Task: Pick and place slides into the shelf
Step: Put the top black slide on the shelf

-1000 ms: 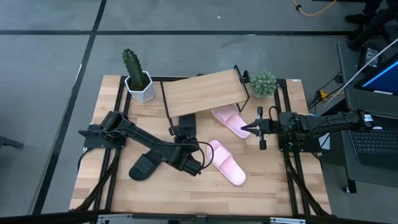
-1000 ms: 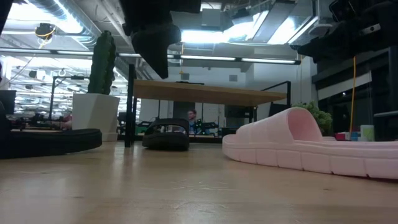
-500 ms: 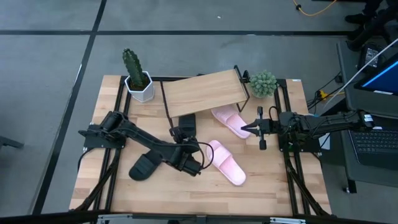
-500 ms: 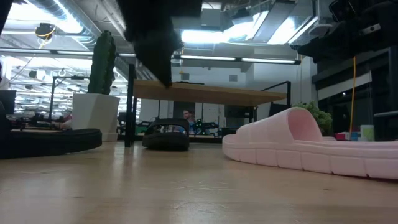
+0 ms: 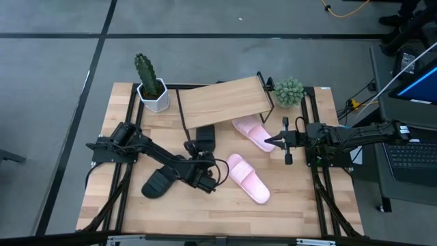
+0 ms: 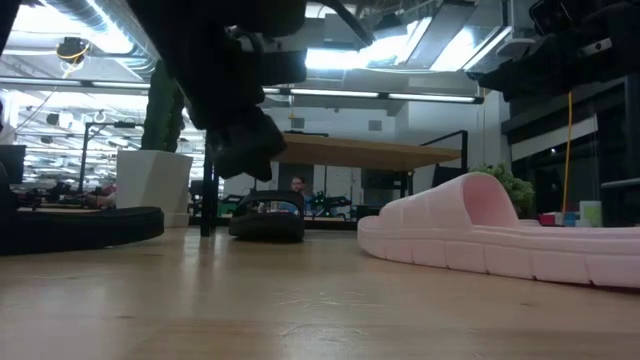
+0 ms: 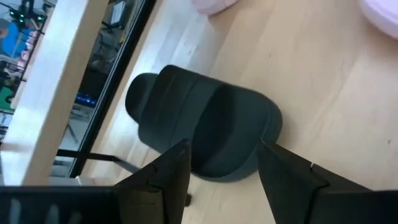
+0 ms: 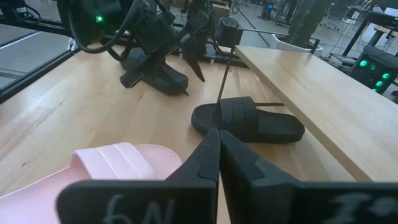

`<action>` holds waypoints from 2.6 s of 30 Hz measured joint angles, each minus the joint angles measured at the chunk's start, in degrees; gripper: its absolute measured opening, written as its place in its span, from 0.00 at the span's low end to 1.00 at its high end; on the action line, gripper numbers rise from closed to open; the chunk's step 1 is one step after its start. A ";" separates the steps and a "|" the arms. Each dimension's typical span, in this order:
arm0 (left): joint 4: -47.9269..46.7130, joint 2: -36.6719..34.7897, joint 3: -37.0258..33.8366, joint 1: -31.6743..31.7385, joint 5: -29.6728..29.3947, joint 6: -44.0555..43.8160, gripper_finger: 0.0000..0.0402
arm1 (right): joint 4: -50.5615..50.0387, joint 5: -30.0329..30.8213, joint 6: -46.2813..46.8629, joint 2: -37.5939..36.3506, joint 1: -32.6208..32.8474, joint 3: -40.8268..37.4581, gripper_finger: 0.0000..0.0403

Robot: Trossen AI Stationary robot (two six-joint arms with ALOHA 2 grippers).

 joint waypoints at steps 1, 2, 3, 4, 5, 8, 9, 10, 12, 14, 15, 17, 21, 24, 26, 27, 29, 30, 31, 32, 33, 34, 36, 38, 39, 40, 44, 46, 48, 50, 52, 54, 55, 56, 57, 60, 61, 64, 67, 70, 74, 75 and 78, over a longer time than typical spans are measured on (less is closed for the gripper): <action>1.16 0.00 -0.32 0.00 -0.34 -0.02 0.43 | 0.00 0.01 -0.02 0.00 0.00 0.00 0.04; 2.31 0.00 -0.73 0.00 -0.77 0.02 0.43 | 0.00 0.01 -0.02 -0.01 0.00 0.00 0.04; 3.58 0.00 -1.18 0.00 -1.12 0.34 0.43 | 0.00 0.02 -0.03 0.00 0.00 0.00 0.04; 4.94 0.00 -1.69 0.00 -1.53 0.51 0.42 | 0.00 0.02 -0.03 0.00 0.00 0.00 0.04; 6.27 0.00 -2.23 0.00 -1.67 0.94 0.42 | 0.00 0.02 -0.03 -0.02 0.02 0.00 0.05; 9.31 -0.33 -3.89 0.00 -1.77 1.09 0.40 | 0.00 0.02 -0.03 0.00 0.00 0.00 0.04; 10.35 -0.37 -4.23 0.00 -1.98 1.07 0.40 | 0.00 0.01 -0.04 0.00 0.00 0.00 0.04; 10.92 -0.37 -4.46 -0.06 -2.50 1.05 0.39 | 0.00 0.01 -0.06 0.00 0.00 0.00 0.03; 11.74 -0.37 -4.55 -0.34 -3.68 1.07 0.38 | -0.01 0.00 -0.06 0.00 0.00 0.00 0.02; 12.76 -0.39 -4.52 -0.59 -4.55 1.06 0.37 | -0.10 0.01 -0.06 0.00 0.00 0.00 0.02; 12.66 -0.39 -4.52 -0.76 -4.67 1.05 0.37 | -0.11 0.00 -0.06 -0.02 0.00 0.00 0.02; 12.52 -0.39 -4.54 -0.96 -4.66 1.07 0.36 | -0.15 0.00 -0.06 0.00 0.00 0.00 0.02; 12.50 -0.45 -4.53 -0.96 -4.51 0.08 0.35 | -0.19 0.00 0.03 -0.02 0.00 0.00 0.05; 12.44 -1.18 -4.53 -1.29 -4.56 -0.49 0.34 | -0.22 0.01 0.04 -0.02 0.00 0.00 0.05; 12.50 -2.00 -4.55 -2.05 -5.14 -0.52 0.34 | -0.24 0.02 0.05 -0.02 0.01 0.01 0.05; 12.49 -2.60 -4.55 -2.41 -5.20 -0.59 0.34 | -0.24 0.02 0.05 -0.02 0.00 0.01 0.04; 12.52 -3.96 -4.54 -3.25 -5.33 -0.62 0.34 | -0.26 0.02 0.05 -0.02 0.01 0.00 0.03; 12.45 -4.68 -4.58 -3.65 -5.35 -0.62 0.34 | -0.26 0.01 0.04 -0.01 0.01 0.02 0.03; 12.51 -5.42 -4.85 -4.02 -5.35 -0.62 0.34 | -0.27 0.02 0.05 -0.02 0.02 0.02 0.03; 12.57 -6.11 -5.29 -4.31 -5.33 -0.67 0.34 | -0.26 0.02 0.03 -0.02 0.00 0.02 0.02; 12.75 -6.91 -6.12 -4.58 -5.31 -0.90 0.34 | -0.28 0.02 0.01 -0.02 0.00 0.02 0.02; 13.39 -7.77 -7.29 -4.72 -5.31 -1.33 0.34 | -0.28 0.02 0.01 -0.02 0.01 0.02 0.02; 17.15 -9.68 -10.53 -4.72 -4.65 -1.68 0.34 | -0.26 0.02 0.05 0.00 0.00 0.02 0.02; 23.15 -11.57 -14.36 -4.52 -3.89 -0.42 0.34 | -0.26 0.02 0.06 -0.02 0.00 0.02 0.03; 26.56 -12.34 -16.30 -4.44 -3.89 1.01 0.34 | -0.25 0.02 0.08 -0.02 0.01 0.02 0.04; 30.04 -13.00 -17.95 -4.39 -3.85 3.13 0.34 | -0.26 0.02 0.08 -0.02 0.01 0.02 0.04; 39.84 -14.84 -22.08 -3.50 -3.15 13.34 0.34 | -0.26 0.02 0.10 -0.02 0.00 0.02 0.05; 41.34 -14.85 -22.44 -2.54 -1.67 16.04 0.34 | -0.21 0.02 0.10 -0.02 0.01 0.02 0.04; 41.62 -14.85 -22.45 -1.23 0.69 17.82 0.34 | -0.14 0.02 0.10 -0.02 0.01 0.02 0.03; 41.59 -14.44 -22.45 0.31 3.59 18.82 0.34 | -0.15 0.02 0.10 -0.02 0.01 0.02 0.02; 41.29 -14.29 -22.49 1.58 5.19 19.54 0.34 | -0.15 0.02 0.10 -0.02 0.01 0.02 0.02; 41.23 -14.29 -22.49 2.95 6.16 19.56 0.34 | -0.15 0.02 0.10 -0.02 0.01 0.02 0.02; 40.92 -14.29 -22.49 3.63 6.44 19.56 0.34 | -0.15 0.02 0.10 -0.02 0.00 0.02 0.02; 40.70 -14.29 -22.49 4.21 6.47 19.58 0.34 | -0.15 0.02 0.10 -0.02 0.02 0.02 0.03; 40.58 -14.29 -22.49 4.73 6.47 19.78 0.34 | -0.15 0.02 0.10 -0.02 0.02 0.02 0.03; 39.56 -14.20 -22.49 5.98 7.19 21.79 0.34 | -0.15 0.03 0.11 -0.02 0.01 0.02 0.05; 39.68 -13.81 -22.49 6.36 7.66 22.24 0.34 | -0.17 0.02 0.10 -0.02 0.01 0.02 0.05; 39.15 -12.75 -22.53 6.94 8.27 23.89 0.34 | -0.20 0.02 0.10 -0.02 0.02 0.02 0.05; 39.10 -11.46 -22.49 7.16 7.23 26.82 0.34 | -0.22 0.02 0.08 -0.02 0.00 0.02 0.05; 39.14 -10.99 -22.49 7.13 4.73 28.90 0.34 | -0.22 0.02 0.10 -0.02 0.00 0.02 0.05; 38.12 -10.84 -22.49 7.13 2.46 30.91 0.34 | -0.22 0.02 0.10 -0.02 0.00 0.02 0.05; 38.02 -10.84 -22.49 7.13 2.37 31.34 0.34 | -0.24 0.02 0.10 -0.02 0.02 0.02 0.05; 36.60 -10.84 -22.49 7.13 2.34 31.50 0.34 | -0.23 0.02 0.10 -0.02 0.02 0.02 0.05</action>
